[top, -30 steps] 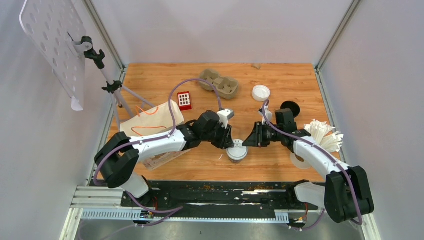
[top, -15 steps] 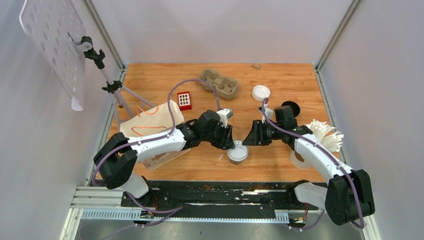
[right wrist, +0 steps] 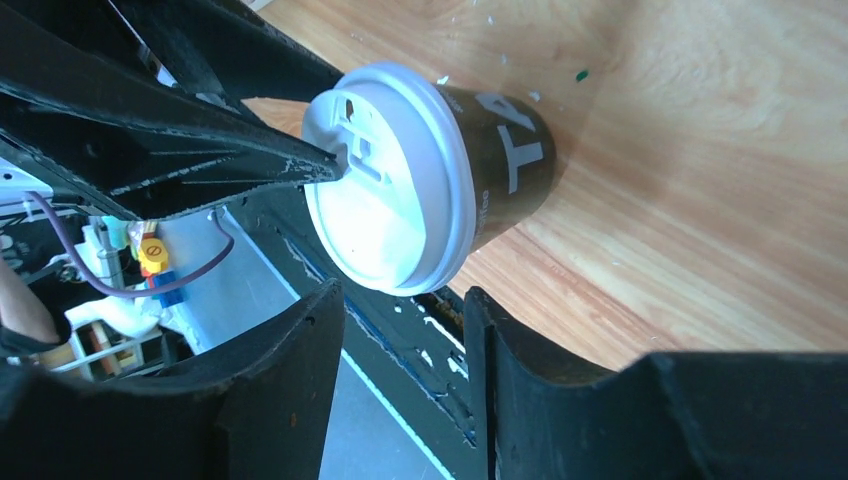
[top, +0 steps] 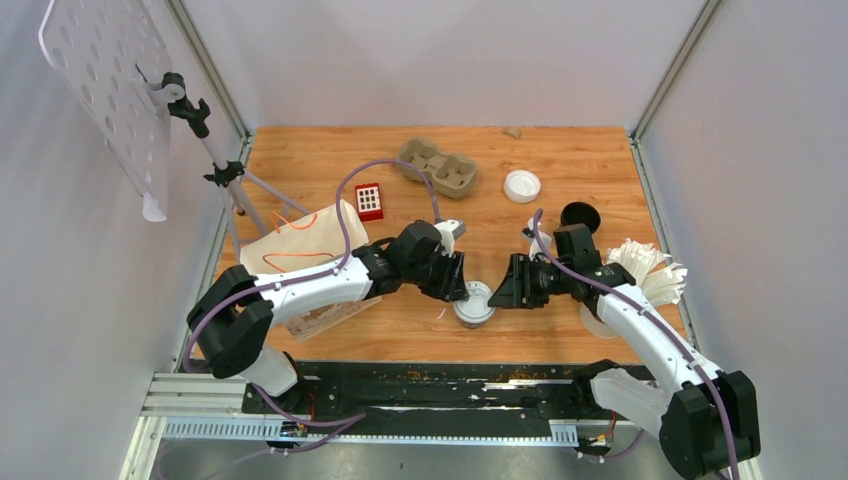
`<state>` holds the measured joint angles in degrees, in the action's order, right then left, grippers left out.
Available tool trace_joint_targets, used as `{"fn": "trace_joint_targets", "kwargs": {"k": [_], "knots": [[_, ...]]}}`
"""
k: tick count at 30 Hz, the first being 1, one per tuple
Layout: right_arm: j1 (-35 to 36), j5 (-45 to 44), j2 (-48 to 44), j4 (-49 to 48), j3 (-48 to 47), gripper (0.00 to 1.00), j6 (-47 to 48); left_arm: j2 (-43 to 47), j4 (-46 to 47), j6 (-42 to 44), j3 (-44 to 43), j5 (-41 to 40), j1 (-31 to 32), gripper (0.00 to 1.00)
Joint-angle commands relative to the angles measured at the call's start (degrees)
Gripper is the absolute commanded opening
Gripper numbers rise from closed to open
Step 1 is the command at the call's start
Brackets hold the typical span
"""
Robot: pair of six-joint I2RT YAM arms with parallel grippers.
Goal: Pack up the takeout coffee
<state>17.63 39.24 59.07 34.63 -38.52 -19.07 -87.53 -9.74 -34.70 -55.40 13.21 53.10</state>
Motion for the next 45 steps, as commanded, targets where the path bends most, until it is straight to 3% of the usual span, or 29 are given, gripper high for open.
{"fn": "trace_joint_targets", "kwargs": {"k": [1, 17, 25, 33, 45], "knots": [[1.1, 3.2, -0.4, -3.5, 1.9, 0.46, -4.4, 1.4, 0.6, -0.4, 1.1, 0.1, 0.1, 0.48], [1.9, 4.3, 3.5, -13.1, 8.0, 0.38, -7.6, 0.7, 0.1, -0.5, 1.5, -0.3, 0.2, 0.44], [1.8, 3.1, 2.7, -14.0, 11.3, 0.29, -7.3, -0.3, -2.6, 0.8, 2.1, -3.1, 0.1, 0.43], [1.8, -0.2, 2.6, -16.9, 16.0, 0.28, -7.8, -0.8, 2.1, -2.3, 6.7, -1.6, -1.7, 0.40], [2.0, -5.8, -1.5, 3.7, -4.8, 0.54, 0.3, 1.6, -2.9, 0.5, -6.2, 1.5, -1.8, 0.51]]}}
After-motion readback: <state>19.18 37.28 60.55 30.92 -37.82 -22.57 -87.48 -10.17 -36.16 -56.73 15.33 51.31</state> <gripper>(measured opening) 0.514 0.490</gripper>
